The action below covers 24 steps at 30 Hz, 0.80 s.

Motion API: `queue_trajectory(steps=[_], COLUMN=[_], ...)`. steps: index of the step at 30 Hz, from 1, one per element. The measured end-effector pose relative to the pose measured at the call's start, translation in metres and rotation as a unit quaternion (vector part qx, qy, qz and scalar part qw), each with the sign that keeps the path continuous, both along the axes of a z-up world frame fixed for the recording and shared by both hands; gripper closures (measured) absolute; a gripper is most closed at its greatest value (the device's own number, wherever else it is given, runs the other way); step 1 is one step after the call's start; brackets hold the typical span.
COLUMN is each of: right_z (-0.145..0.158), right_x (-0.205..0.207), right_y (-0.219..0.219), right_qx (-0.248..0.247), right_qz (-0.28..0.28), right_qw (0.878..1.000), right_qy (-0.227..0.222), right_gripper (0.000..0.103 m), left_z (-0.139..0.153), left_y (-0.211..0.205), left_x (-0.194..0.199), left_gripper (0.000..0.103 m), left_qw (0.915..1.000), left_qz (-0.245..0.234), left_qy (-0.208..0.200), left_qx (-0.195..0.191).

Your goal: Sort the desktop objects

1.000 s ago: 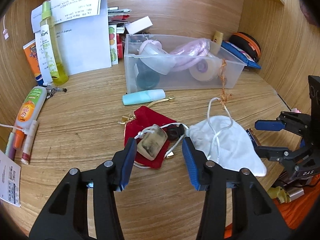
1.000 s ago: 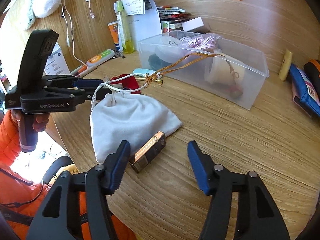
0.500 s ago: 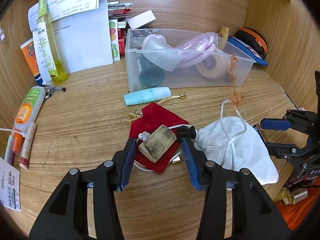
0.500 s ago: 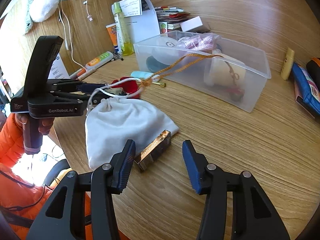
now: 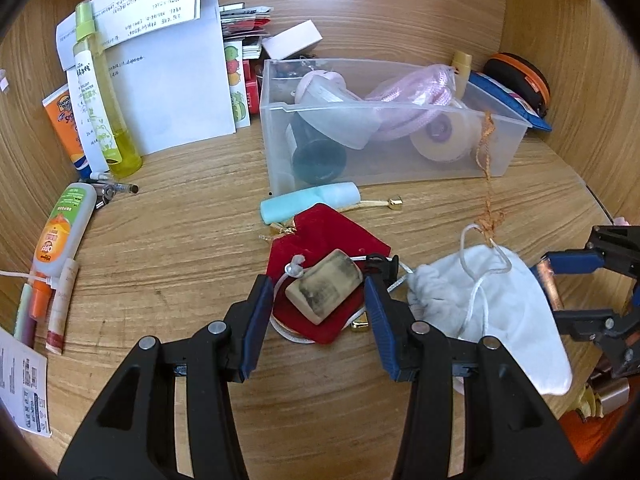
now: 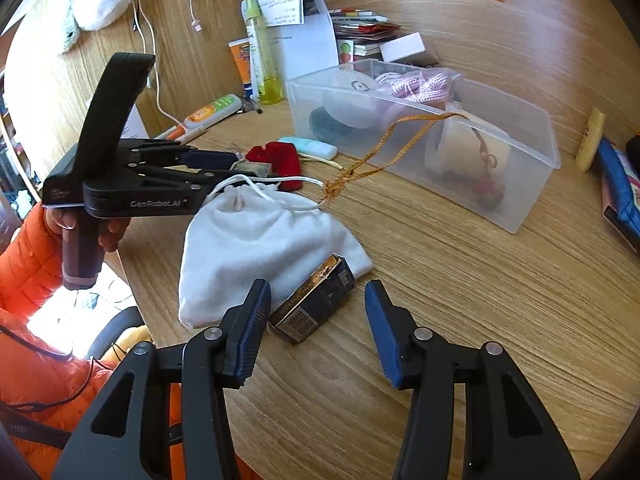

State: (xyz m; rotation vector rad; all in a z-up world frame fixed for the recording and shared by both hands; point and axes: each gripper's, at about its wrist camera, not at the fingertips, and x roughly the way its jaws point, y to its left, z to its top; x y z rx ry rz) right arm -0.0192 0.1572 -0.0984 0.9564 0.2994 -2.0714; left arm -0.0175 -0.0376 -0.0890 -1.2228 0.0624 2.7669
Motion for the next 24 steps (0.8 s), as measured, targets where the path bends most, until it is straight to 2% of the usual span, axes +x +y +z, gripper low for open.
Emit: queue_trajectory(steps=[10, 12, 14, 17, 19, 21, 24], right_z=[-0.007, -0.007, -0.006, -0.006, -0.006, -0.006, -0.006], right_x=[-0.012, -0.011, -0.010, -0.011, -0.013, -0.015, -0.018], right_y=[-0.008, -0.008, -0.009, -0.005, -0.002, 0.002, 0.005], right_qx=[0.005, 0.010, 0.014, 0.016, 0.014, 0.013, 0.011], right_qz=[-0.004, -0.007, -0.007, -0.015, -0.021, -0.029, -0.036], right_qw=[1.000, 1.000, 1.000, 1.000, 0.999, 0.999, 0.999], right_qy=[-0.026, -0.021, -0.020, -0.022, -0.025, -0.027, -0.028], right_gripper=[0.058, 0.063, 0.078, 0.086, 0.088, 0.089, 0.090], left_z=[-0.002, -0.002, -0.001, 0.002, 0.003, 0.007, 0.012], left_y=[0.003, 0.004, 0.003, 0.001, -0.001, -0.003, -0.006], left_x=[-0.006, -0.006, -0.004, -0.001, 0.001, 0.004, 0.010], left_gripper=[0.057, 0.063, 0.067, 0.070, 0.072, 0.080, 0.083], left_qw=[0.9998, 0.9997, 0.9998, 0.9998, 0.9998, 0.9998, 0.9996], left_qz=[0.014, 0.015, 0.012, 0.012, 0.012, 0.011, 0.009], left_qy=[0.013, 0.016, 0.016, 0.016, 0.015, 0.016, 0.018], left_qx=[-0.001, -0.010, -0.008, -0.004, 0.000, 0.008, 0.020])
